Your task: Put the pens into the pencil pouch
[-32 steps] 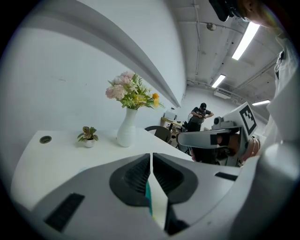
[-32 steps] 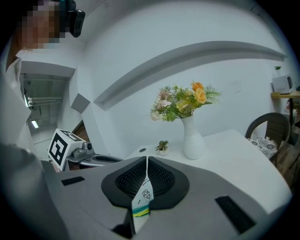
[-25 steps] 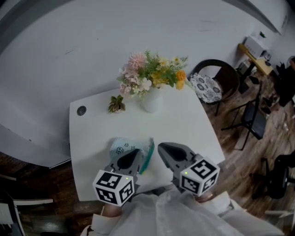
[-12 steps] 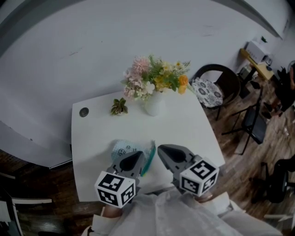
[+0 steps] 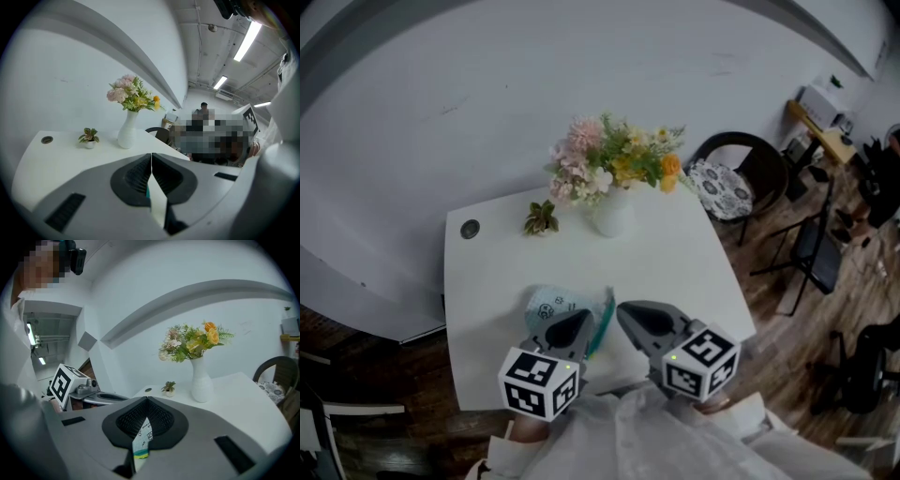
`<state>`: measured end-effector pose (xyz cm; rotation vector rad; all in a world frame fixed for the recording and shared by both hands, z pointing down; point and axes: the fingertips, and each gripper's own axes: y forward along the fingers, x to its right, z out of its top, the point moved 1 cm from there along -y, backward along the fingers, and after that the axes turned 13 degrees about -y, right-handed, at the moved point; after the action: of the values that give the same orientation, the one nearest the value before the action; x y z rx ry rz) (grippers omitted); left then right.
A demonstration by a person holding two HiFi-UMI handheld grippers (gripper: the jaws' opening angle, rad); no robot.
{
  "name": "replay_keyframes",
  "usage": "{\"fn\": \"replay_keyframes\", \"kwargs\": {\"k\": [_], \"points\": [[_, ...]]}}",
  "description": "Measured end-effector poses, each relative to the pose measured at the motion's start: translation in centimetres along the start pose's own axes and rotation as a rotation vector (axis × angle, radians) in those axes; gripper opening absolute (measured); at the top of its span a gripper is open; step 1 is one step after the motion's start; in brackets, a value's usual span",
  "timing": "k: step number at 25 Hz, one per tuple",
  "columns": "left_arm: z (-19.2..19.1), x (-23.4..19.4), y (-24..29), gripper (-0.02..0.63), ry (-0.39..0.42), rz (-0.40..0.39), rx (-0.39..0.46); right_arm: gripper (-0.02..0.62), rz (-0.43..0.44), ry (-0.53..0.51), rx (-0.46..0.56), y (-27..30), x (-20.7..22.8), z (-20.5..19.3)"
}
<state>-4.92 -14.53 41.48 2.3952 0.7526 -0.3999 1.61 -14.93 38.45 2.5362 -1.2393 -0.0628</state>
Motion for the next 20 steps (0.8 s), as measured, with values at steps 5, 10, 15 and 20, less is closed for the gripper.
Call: {"fn": "replay_keyframes", "kwargs": {"k": [5, 10, 15, 20], "points": [[-0.03, 0.30, 0.16, 0.009, -0.016, -0.015, 0.001, 0.008, -0.015, 0.015, -0.022, -0.17, 0.30, -0.57], [-0.27, 0.53, 0.29, 0.009, -0.014, -0.022, -0.007, 0.008, -0.023, 0.017, -0.038, -0.27, 0.42, -0.89], [-0.47, 0.63, 0.37, 0.009, -0.013, -0.024, -0.014, 0.006, -0.025, 0.014, -0.040, -0.37, 0.49, -0.86], [-0.75, 0.60, 0.43, 0.009, -0.018, -0.030, -0.022, 0.006, -0.024, 0.014, -0.043, -0.35, 0.38, -1.03]]}}
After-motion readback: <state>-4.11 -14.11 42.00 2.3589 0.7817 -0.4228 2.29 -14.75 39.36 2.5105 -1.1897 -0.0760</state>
